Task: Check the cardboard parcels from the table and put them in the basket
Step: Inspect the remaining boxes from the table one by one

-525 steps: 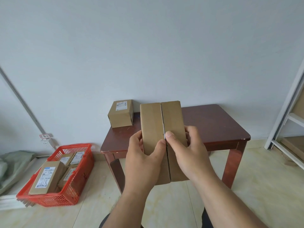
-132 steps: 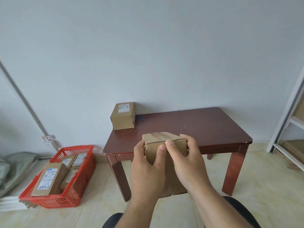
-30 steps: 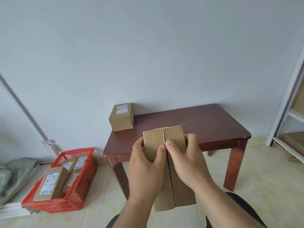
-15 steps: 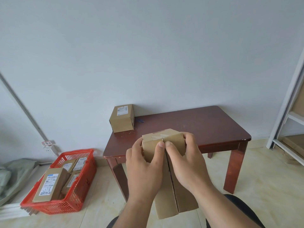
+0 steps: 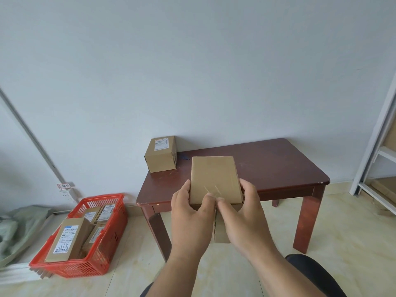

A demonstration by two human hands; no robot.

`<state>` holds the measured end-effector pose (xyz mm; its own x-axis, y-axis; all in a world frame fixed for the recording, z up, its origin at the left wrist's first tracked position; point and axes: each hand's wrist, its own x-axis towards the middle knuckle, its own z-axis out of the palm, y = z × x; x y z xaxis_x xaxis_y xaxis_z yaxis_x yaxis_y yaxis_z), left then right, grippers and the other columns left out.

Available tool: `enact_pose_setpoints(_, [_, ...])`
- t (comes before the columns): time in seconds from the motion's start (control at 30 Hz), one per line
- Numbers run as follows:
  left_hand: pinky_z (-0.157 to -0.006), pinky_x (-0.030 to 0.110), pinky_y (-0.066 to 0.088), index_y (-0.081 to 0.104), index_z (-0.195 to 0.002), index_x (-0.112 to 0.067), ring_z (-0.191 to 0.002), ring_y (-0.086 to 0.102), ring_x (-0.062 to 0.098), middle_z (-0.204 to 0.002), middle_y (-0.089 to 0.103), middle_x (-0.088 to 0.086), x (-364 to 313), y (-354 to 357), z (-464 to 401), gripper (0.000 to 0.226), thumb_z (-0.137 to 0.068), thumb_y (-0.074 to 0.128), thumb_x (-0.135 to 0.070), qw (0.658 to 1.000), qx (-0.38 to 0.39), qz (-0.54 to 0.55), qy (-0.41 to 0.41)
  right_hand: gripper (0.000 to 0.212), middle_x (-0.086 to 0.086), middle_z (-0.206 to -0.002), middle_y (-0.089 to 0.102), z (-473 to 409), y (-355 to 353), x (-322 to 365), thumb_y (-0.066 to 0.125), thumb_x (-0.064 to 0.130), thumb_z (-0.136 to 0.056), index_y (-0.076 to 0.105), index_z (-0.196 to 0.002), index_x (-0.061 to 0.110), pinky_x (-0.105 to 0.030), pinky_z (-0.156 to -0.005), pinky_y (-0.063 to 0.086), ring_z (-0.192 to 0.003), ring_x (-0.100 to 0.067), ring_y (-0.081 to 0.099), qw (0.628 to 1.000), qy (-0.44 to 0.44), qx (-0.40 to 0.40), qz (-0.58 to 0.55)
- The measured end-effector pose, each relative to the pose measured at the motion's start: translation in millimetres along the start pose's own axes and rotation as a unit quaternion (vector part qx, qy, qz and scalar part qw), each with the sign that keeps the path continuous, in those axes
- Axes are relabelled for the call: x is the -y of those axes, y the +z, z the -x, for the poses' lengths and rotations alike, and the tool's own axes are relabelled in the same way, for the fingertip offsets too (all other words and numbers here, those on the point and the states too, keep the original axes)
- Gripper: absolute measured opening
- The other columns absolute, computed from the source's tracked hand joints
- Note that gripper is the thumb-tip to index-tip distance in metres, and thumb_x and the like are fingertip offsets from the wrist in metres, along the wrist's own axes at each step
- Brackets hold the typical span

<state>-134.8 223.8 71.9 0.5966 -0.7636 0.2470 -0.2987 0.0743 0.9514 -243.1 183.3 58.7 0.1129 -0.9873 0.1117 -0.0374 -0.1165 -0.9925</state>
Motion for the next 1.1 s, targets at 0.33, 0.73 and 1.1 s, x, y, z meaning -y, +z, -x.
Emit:
enact_pose_setpoints(0.33, [-0.075,-0.002,0.041,0.056,-0.128,-0.033,-0.103,0.053,-0.020,-0.125,0.048,-0.023,2.7,1.6,2.8,0.043,-0.092,0.077,-0.025,1.000,-0.024,-0.005,0.013,0.046,0.013,-0.123,0.066,-7.3,-0.7,1.6,0.078,0.036,-0.091,0.053,-0.130,0.040,-0.031,-0.085,0.061,-0.102,-0.001,0.069,0.999,-0.029,-0.015,-0.008])
enact_pose_setpoints(0.73, [-0.091,-0.001,0.037,0.054,-0.141,-0.033,-0.117,0.047,-0.014,-0.125,0.044,-0.029,6.5,5.6,5.1,0.055,-0.091,0.078,-0.031,0.997,-0.037,-0.049,0.050,0.056,0.014,-0.131,0.050,-13.1,0.0,1.0,0.074,0.043,-0.093,0.052,-0.144,0.033,-0.017,-0.080,0.053,-0.107,0.003,0.061,0.999,-0.037,-0.032,0.022])
enact_pose_setpoints(1.1, [-0.085,0.032,0.056,0.051,-0.105,-0.044,-0.111,0.060,0.013,-0.111,0.063,-0.017,3.3,4.9,-9.7,0.032,-0.089,0.079,-0.047,0.998,-0.061,-0.008,0.021,0.059,0.020,-0.128,0.056,-6.6,1.0,-11.4,0.072,0.060,-0.087,0.049,-0.139,0.044,-0.035,-0.091,0.059,-0.116,-0.009,0.062,0.997,-0.067,-0.026,0.038])
